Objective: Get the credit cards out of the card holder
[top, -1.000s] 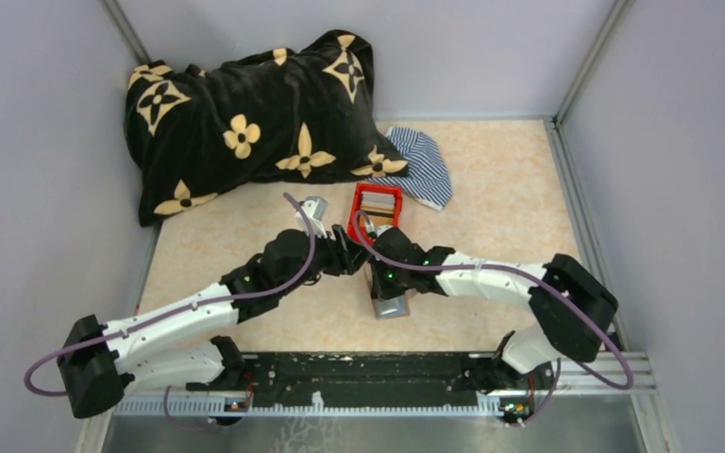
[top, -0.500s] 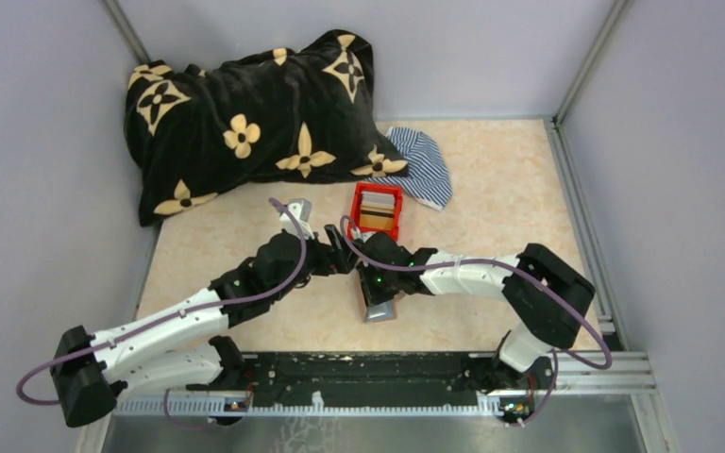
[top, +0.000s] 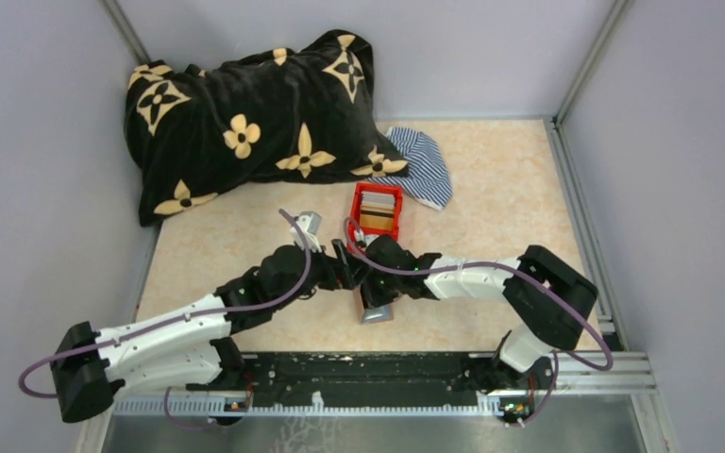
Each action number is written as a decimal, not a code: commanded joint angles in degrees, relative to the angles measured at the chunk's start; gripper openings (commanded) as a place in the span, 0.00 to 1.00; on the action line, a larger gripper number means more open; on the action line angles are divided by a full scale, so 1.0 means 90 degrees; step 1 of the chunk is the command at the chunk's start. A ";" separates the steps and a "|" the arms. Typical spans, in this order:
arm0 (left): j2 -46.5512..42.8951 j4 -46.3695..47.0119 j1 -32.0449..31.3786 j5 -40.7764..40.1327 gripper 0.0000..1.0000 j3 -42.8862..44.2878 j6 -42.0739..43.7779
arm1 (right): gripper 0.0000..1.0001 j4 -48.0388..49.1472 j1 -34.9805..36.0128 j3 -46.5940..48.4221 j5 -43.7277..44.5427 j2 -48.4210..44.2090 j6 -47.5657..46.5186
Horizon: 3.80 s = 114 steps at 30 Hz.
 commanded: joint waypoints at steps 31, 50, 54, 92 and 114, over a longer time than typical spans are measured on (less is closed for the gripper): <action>-0.1772 -0.1825 0.1159 -0.0990 1.00 -0.0020 -0.0460 | 0.00 0.0162 0.0061 0.0756 -0.0275 -0.0199 0.0205; -0.1470 -0.1116 0.1261 0.0031 0.99 -0.0576 -0.0884 | 0.00 0.0328 0.0283 0.0966 -0.0421 0.1121 0.0170; -0.0400 -0.0300 0.1180 0.1444 0.99 -0.1082 -0.1615 | 0.00 0.0401 0.0255 0.1003 -0.0411 0.1125 0.0172; -0.0476 0.1799 0.1617 0.2158 0.99 -0.3358 -0.3295 | 0.00 0.0599 -0.0376 0.0191 0.0136 -0.0670 0.0482; -0.0548 0.1291 0.1617 0.2143 0.99 -0.3093 -0.3088 | 0.00 0.0265 -0.1028 -0.1096 0.0062 -0.1111 0.0065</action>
